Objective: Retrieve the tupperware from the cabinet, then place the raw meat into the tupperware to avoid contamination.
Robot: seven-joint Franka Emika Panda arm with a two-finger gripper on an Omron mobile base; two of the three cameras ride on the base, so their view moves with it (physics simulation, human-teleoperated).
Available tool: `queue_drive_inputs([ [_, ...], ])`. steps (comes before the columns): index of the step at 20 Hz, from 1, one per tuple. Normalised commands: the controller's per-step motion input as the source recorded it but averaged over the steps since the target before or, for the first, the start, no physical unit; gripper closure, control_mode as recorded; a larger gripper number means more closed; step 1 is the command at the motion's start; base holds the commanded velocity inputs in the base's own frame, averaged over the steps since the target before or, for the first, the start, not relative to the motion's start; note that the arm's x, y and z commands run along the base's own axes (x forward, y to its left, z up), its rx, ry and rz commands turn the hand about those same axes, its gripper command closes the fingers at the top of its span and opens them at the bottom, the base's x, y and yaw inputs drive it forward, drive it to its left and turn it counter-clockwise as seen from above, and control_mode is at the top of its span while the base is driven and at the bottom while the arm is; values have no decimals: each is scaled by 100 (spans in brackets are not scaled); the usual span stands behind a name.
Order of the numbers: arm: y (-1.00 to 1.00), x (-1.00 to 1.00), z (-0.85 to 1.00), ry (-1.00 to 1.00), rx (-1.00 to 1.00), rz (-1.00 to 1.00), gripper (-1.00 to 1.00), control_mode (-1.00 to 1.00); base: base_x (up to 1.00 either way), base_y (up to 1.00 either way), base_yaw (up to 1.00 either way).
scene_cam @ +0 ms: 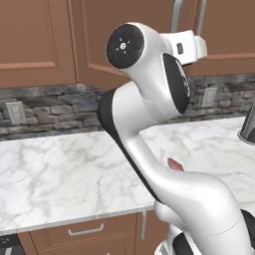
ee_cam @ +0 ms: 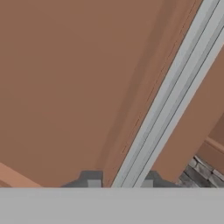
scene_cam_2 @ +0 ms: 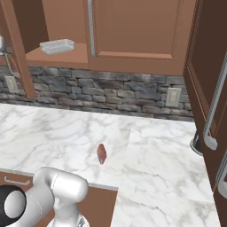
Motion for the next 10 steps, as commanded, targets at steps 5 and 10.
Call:
queue_drive_inputs([
  [5,21,-3,0,-1,-5,-5,-100,-100,0,0,0],
  [10,0,0,0,0,0,0,-100,-100,0,0,0],
])
